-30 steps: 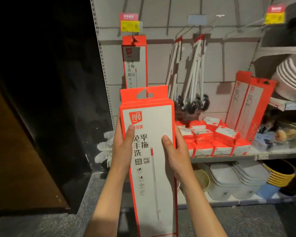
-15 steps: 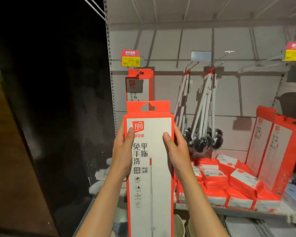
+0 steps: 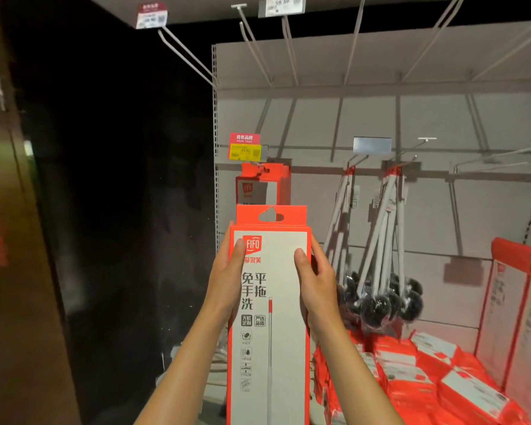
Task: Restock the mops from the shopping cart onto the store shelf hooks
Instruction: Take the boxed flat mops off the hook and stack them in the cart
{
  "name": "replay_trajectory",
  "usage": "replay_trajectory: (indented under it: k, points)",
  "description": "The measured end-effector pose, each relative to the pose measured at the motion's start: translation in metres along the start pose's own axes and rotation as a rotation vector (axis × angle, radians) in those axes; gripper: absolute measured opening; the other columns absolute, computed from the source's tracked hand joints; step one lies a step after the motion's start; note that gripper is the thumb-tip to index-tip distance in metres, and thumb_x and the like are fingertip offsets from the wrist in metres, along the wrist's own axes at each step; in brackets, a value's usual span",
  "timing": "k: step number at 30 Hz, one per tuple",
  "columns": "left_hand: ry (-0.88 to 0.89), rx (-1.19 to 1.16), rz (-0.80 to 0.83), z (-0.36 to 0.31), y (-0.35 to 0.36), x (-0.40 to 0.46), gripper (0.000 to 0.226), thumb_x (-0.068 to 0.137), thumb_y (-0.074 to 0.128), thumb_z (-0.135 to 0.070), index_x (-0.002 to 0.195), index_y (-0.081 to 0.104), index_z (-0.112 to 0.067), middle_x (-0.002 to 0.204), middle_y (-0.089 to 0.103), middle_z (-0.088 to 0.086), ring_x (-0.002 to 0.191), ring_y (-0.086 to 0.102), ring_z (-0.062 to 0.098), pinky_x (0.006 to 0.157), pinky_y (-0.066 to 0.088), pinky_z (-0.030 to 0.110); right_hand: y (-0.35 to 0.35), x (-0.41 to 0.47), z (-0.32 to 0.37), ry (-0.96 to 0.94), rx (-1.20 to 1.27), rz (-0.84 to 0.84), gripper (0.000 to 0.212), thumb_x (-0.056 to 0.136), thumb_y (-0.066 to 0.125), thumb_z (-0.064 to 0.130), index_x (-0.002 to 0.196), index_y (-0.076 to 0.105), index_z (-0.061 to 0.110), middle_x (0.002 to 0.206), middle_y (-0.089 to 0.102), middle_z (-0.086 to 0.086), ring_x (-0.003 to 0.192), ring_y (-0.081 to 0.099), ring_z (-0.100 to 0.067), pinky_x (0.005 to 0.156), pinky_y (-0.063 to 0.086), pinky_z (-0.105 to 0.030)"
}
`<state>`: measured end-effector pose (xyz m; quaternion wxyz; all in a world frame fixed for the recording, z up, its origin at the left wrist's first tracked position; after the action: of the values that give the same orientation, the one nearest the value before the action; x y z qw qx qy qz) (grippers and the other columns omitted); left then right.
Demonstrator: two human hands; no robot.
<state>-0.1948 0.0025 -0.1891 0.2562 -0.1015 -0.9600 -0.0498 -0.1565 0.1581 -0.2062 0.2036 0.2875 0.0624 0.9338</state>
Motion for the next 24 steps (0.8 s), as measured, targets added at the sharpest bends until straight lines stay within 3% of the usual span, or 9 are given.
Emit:
replay_trajectory:
  k: [2,5,12,18,22,24]
  points:
    - [-0.002,-0.004,-0.027,0.001,-0.002,0.011,0.048,0.101,0.043,-0.048,0.143,0.046,-0.025,0.1,0.076,-0.008,0.089,0.075,0.014,0.068,0.059,0.018,0.005,0.012,-0.004,0.009,-0.013,0.016,0.047,0.102,0.057,0.02,0.148,0.048,0.025,0.134,0.064,0.007,0.113,0.066,-0.005,0.081,0.056,-0.02]
    - [-0.005,-0.005,-0.054,0.002,-0.004,0.03,0.044,0.103,0.044,-0.046,0.137,0.051,-0.02,0.094,0.076,-0.007,0.084,0.076,0.014,0.063,0.056,0.016,0.012,0.032,-0.008,0.022,-0.025,0.022,0.049,0.101,0.059,0.025,0.149,0.047,0.028,0.14,0.06,0.003,0.12,0.064,-0.011,0.095,0.057,-0.033]
    - [0.016,-0.025,-0.056,0.011,-0.008,0.075,0.036,0.104,0.044,-0.045,0.13,0.055,-0.023,0.098,0.076,-0.003,0.083,0.076,0.016,0.063,0.057,0.017,0.028,0.076,-0.019,0.019,-0.028,0.014,0.05,0.099,0.062,0.031,0.147,0.048,0.032,0.142,0.059,0.003,0.124,0.062,-0.015,0.104,0.051,-0.046]
    - [0.019,-0.062,-0.029,0.026,-0.015,0.118,0.042,0.103,0.044,-0.045,0.135,0.053,-0.019,0.098,0.076,-0.004,0.086,0.076,0.015,0.065,0.059,0.018,0.045,0.112,-0.035,-0.004,-0.023,0.001,0.051,0.099,0.061,0.029,0.148,0.047,0.03,0.141,0.06,0.001,0.124,0.062,-0.018,0.104,0.051,-0.048]
    - [0.025,-0.076,-0.016,0.034,-0.024,0.149,0.04,0.103,0.045,-0.044,0.132,0.054,-0.018,0.092,0.076,-0.003,0.079,0.075,0.016,0.063,0.059,0.02,0.057,0.136,-0.041,-0.031,-0.032,0.003,0.052,0.1,0.059,0.027,0.15,0.044,0.03,0.138,0.061,0.001,0.116,0.066,-0.015,0.091,0.058,-0.033]
    - [0.045,-0.08,-0.011,0.036,-0.029,0.162,0.038,0.103,0.045,-0.043,0.13,0.055,-0.018,0.09,0.076,-0.004,0.077,0.075,0.016,0.063,0.058,0.02,0.065,0.146,-0.043,-0.049,-0.032,-0.001,0.052,0.101,0.058,0.026,0.15,0.044,0.03,0.134,0.064,0.001,0.113,0.068,-0.015,0.09,0.059,-0.033]
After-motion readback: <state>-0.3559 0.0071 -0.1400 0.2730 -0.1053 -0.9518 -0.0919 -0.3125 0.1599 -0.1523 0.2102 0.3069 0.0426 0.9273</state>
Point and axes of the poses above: each hand's wrist, its own x-axis towards the middle knuckle, its own y-axis out of the palm, z = x × y, the point moved 3 cm from there along x, towards the middle knuckle
